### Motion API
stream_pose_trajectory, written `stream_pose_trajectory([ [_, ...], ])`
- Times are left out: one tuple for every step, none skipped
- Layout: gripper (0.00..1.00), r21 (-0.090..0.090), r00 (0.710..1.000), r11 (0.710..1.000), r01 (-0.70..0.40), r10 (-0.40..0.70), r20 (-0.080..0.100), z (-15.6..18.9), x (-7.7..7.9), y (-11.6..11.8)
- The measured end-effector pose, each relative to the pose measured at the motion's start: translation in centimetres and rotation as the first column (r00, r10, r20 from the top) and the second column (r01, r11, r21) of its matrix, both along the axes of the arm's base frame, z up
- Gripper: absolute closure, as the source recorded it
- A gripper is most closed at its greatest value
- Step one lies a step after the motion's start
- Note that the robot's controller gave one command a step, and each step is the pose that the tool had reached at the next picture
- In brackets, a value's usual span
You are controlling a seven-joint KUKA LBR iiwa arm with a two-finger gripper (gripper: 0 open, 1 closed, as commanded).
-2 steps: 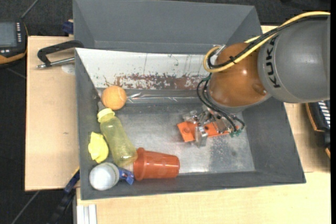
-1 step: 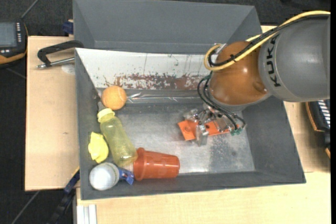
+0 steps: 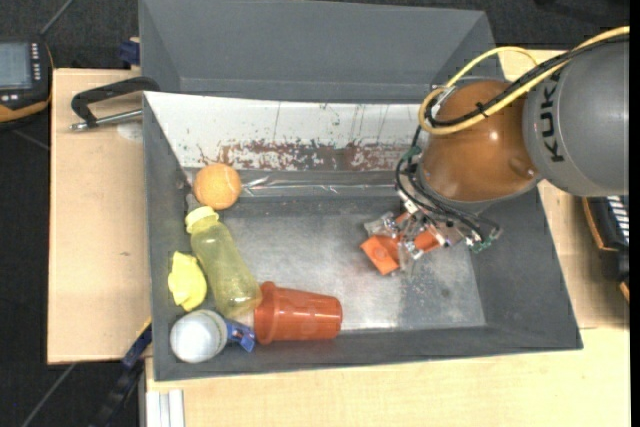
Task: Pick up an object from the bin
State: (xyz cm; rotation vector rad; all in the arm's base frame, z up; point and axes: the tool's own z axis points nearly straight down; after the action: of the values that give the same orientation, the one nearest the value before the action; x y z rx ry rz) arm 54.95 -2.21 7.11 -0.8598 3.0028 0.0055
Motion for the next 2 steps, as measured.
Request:
stream_pose_trajectory([
  [1.00,0.004,0.976,0.976,0.219,-0.219,0.002,1.91,4.53,2.32],
  [1.00,0.004,0.976,0.976,0.220,-0.220,0.001,1.89,4.52,2.28],
])
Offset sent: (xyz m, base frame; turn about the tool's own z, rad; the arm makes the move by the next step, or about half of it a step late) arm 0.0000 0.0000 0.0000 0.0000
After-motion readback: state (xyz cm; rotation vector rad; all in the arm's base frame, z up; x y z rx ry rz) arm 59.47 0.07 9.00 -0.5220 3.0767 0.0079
